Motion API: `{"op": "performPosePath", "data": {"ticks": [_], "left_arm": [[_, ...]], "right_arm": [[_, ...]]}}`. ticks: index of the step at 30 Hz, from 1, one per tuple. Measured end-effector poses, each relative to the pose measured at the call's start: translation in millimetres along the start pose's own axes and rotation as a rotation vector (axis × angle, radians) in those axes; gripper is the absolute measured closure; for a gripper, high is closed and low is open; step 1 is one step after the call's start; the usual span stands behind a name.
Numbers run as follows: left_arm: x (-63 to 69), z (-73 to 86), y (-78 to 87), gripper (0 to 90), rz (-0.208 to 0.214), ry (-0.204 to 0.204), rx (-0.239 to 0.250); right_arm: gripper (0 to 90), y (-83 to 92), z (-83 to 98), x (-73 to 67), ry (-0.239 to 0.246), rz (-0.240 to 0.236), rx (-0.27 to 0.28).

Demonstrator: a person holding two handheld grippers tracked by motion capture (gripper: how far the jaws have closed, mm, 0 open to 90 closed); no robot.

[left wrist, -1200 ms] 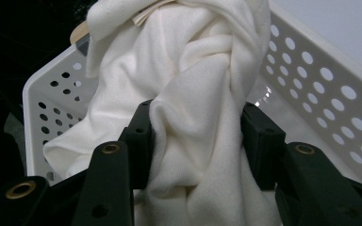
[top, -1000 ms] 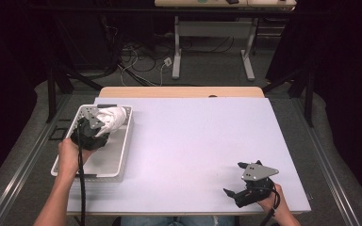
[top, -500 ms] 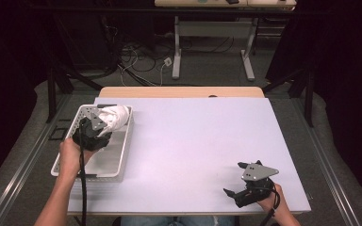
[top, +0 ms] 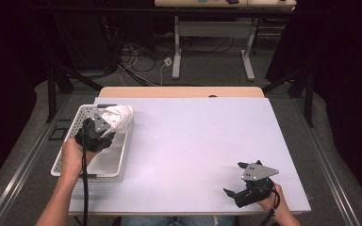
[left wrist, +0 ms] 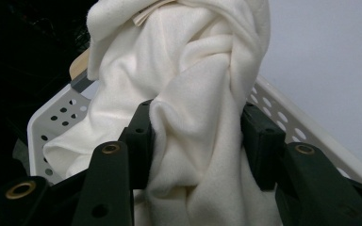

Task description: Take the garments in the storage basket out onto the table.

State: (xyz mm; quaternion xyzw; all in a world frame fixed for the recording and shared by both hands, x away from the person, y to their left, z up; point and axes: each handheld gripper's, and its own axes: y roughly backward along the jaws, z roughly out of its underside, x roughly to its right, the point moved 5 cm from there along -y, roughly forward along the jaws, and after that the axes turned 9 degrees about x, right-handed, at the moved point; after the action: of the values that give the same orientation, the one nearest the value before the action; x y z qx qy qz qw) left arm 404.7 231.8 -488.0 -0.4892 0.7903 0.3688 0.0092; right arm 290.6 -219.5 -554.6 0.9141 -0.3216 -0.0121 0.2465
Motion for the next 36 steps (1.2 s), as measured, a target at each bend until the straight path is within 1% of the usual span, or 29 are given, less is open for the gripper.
{"op": "performPosePath", "data": {"ticks": [1,2,5,6,7,9,16,21,27,34,36], "left_arm": [[0.7,-0.9,0.2,54.2,-0.001,-0.002,0.007],[1.9,-1.3,1.0,54.2,0.0,0.003,0.002],[3.7,-3.7,1.7,54.2,0.003,-0.013,0.012],[5.4,-4.5,2.2,54.2,0.005,-0.009,0.014],[5.8,-5.5,2.5,54.2,0.006,-0.019,0.015],[8.2,-6.8,3.4,54.2,0.01,-0.018,0.017],[15.8,-12.7,5.4,54.2,0.021,-0.04,0.035],[21.3,-16.2,6.6,54.2,0.03,-0.059,0.036],[28.7,-20.4,8.1,54.2,0.041,-0.073,0.044],[37.8,-24.7,6.9,54.2,0.054,-0.096,0.057],[40.7,-25.4,6.4,54.1,0.06,-0.104,0.052]], "right_arm": [[0.6,-0.1,0.0,-0.1,-0.001,-0.002,0.0],[0.6,0.0,0.1,-0.1,-0.001,-0.001,-0.001],[0.6,-0.1,0.1,0.0,-0.001,-0.001,-0.001],[0.6,-0.1,0.1,-0.1,-0.002,-0.001,-0.001],[0.6,-0.1,0.1,0.0,-0.001,-0.001,-0.001],[0.6,-0.1,0.1,-0.2,-0.003,0.0,-0.002],[0.6,-0.3,0.1,-0.4,-0.003,-0.001,-0.002],[0.6,-0.3,0.1,-0.4,-0.003,-0.001,-0.002],[0.6,-0.7,0.1,-0.4,-0.004,0.0,-0.003],[0.7,-0.8,0.2,-0.4,-0.003,0.0,-0.003],[0.7,-0.7,0.2,-0.2,-0.001,0.001,-0.004]]}}
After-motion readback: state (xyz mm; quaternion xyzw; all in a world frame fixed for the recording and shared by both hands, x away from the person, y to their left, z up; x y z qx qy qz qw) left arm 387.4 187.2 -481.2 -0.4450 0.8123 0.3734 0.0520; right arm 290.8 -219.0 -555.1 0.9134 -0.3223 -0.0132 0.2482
